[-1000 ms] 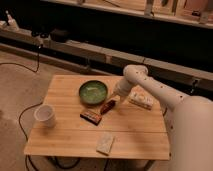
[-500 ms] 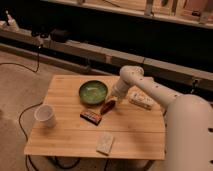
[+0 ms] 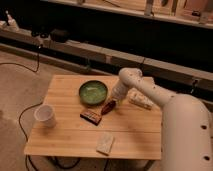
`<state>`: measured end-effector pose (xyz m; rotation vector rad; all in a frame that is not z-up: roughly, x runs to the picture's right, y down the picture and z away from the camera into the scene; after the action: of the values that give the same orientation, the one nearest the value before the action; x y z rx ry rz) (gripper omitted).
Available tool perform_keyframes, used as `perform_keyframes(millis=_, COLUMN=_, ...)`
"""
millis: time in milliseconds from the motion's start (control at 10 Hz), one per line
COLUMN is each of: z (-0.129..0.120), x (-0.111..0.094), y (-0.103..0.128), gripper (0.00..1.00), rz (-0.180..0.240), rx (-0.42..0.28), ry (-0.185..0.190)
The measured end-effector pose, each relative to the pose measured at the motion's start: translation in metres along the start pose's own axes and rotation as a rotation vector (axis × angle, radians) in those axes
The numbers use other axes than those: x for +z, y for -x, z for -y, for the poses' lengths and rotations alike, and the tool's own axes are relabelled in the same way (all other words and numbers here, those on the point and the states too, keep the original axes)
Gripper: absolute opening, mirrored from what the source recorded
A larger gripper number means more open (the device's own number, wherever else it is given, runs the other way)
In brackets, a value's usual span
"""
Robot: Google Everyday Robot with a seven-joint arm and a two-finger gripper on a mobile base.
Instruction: Place the pepper in the ceramic bowl
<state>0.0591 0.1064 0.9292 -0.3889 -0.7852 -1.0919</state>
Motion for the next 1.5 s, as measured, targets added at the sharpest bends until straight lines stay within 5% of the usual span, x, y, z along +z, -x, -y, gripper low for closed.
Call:
perform_keyframes(millis=200, z=-0.001, x=0.002, y=0.000, gripper=0.49, rz=0.009, rx=0.007, ry=-0.002)
perform_keyframes(millis=500, z=-0.003, x=0.003, y=0.000, gripper=0.22, rz=0.017, rx=0.012, ry=-0.005)
perform_keyframes(millis=900, z=-0.006, x=-0.005, y=-0.004, gripper=0.18, rz=0.006, rx=0.017, ry=-0.012)
perform_keyframes(millis=1100, z=-0.016, x=-0.029, y=-0.012, gripper=0.18, rz=-0.032, rx=0.031, ry=-0.017)
perform_keyframes(millis=1500, z=-0.027, x=-0.094, y=-0.056, gripper=0.18, rz=-0.190, rx=0.096, ry=-0.052)
